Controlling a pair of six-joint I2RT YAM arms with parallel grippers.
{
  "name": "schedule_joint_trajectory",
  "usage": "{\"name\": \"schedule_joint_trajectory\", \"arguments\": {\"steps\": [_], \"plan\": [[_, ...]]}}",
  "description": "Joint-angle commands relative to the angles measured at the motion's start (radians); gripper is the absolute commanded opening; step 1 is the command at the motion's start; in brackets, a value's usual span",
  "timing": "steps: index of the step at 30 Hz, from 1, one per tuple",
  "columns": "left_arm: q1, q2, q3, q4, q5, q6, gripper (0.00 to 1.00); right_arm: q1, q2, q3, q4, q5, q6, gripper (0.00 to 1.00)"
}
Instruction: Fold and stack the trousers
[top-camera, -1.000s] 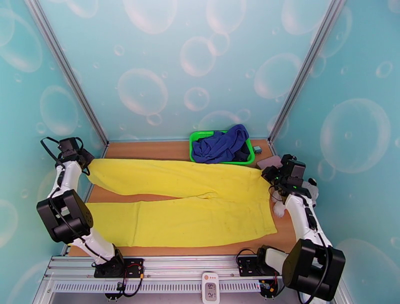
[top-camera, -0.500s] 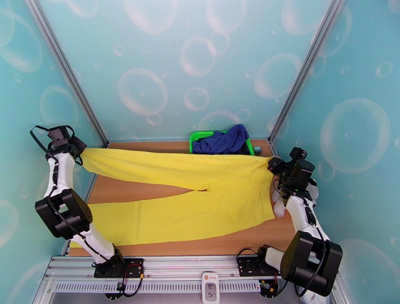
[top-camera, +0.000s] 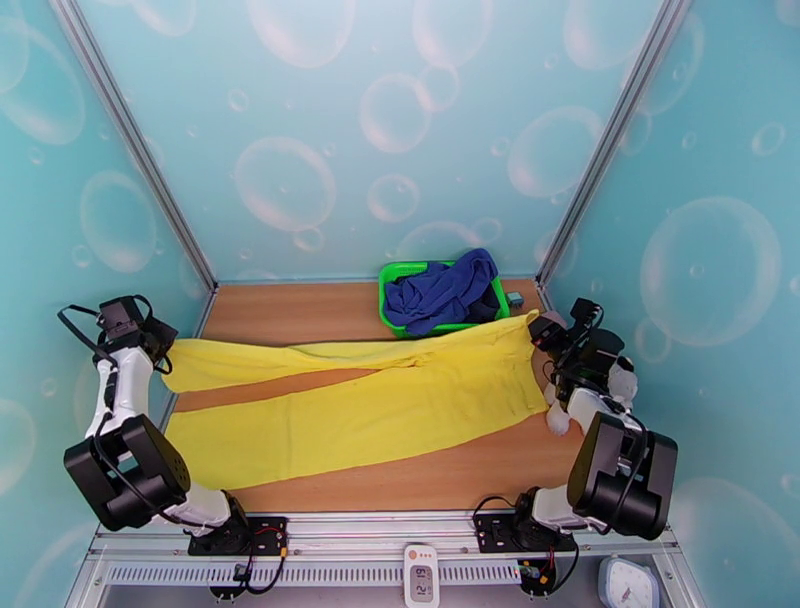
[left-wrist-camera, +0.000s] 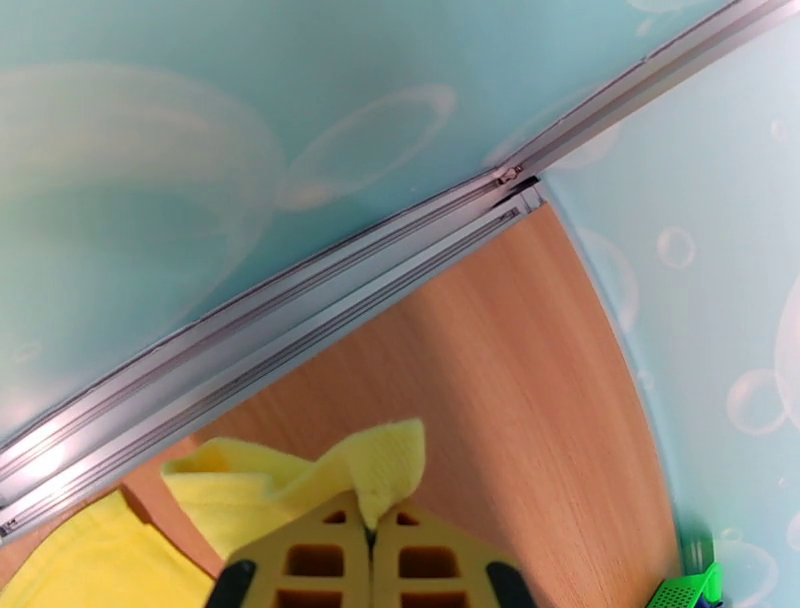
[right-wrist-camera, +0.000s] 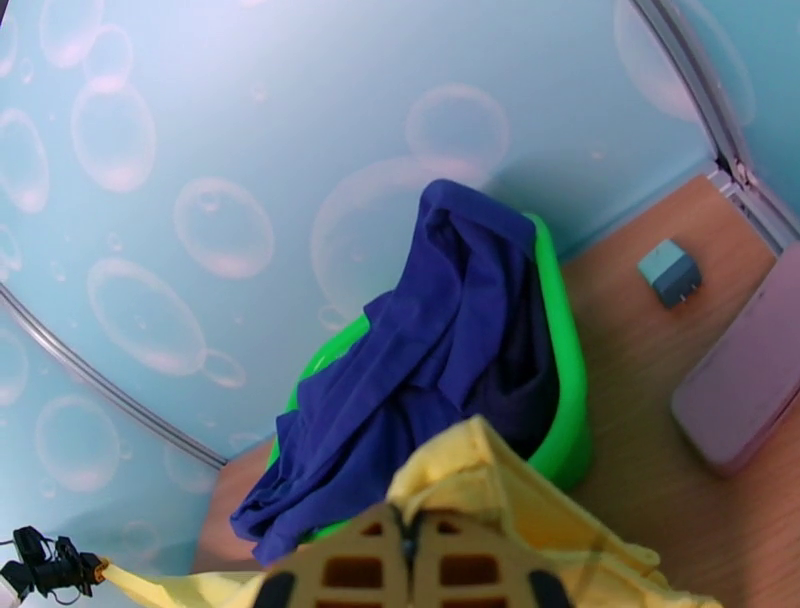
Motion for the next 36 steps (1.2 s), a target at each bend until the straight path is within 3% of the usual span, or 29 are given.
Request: {"name": "schedule_joint_trajectory", "arguments": {"steps": [1, 12, 26, 36], "plan": [[0.044, -0.055, -0.048, 0.063, 0.011, -0.008, 0.0, -0.034, 0.02, -0.012, 0.141, -0.079, 0.051, 0.0], [0.097, -0.096, -0.094, 0.056, 0.028, 0.082, 0.0, -0.061, -0.083, 0.0, -0.134, -0.028, -0.124, 0.0], [0.147, -0.186, -0.16, 0.04, 0.033, 0.107, 0.0, -0.062, -0.137, -0.023, -0.211, -0.031, -0.126, 0.0], [0.173, -0.303, -0.3, 0.072, 0.038, 0.087, 0.0, -0.095, -0.181, -0.048, -0.268, 0.01, -0.148, 0.0]]}}
